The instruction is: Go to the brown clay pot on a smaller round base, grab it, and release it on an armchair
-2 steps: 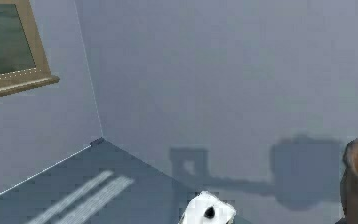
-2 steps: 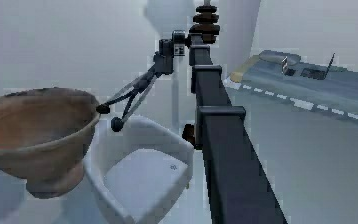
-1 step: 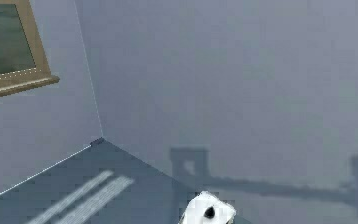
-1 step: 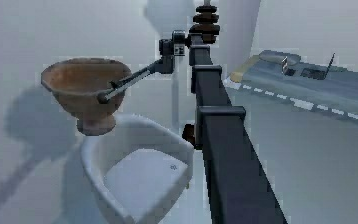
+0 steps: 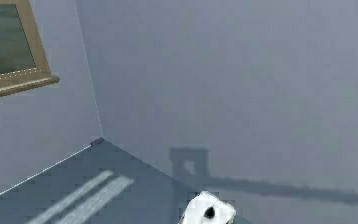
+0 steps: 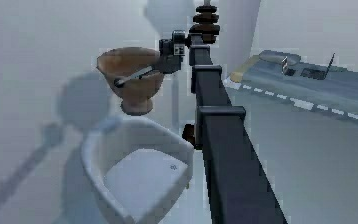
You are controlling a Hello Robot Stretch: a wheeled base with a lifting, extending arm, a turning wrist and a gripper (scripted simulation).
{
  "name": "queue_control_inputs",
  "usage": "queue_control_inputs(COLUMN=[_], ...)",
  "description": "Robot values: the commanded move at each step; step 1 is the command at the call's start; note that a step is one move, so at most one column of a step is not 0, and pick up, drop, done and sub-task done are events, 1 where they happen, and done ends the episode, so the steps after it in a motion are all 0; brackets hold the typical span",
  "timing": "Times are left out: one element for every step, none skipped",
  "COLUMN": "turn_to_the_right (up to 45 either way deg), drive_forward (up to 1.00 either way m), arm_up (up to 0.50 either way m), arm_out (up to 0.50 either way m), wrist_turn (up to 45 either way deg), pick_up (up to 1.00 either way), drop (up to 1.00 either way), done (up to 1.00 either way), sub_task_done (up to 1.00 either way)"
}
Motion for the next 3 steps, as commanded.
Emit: queue_control_inputs(turn_to_the_right=[0.0, 0.0, 0.0], drive_forward=[0.0, 0.0, 0.0], arm_up=[-0.46, -0.32, 0.0], arm_out=[0.0, 0.0, 0.0], wrist_turn=[0.0, 0.0, 0.0], pick_up=[0.0, 0.0, 0.0], drop=[0.0, 0.0, 1.0], done=[0.0, 0.0, 0.0], sub_task_done=[0.0, 0.0, 0.0])
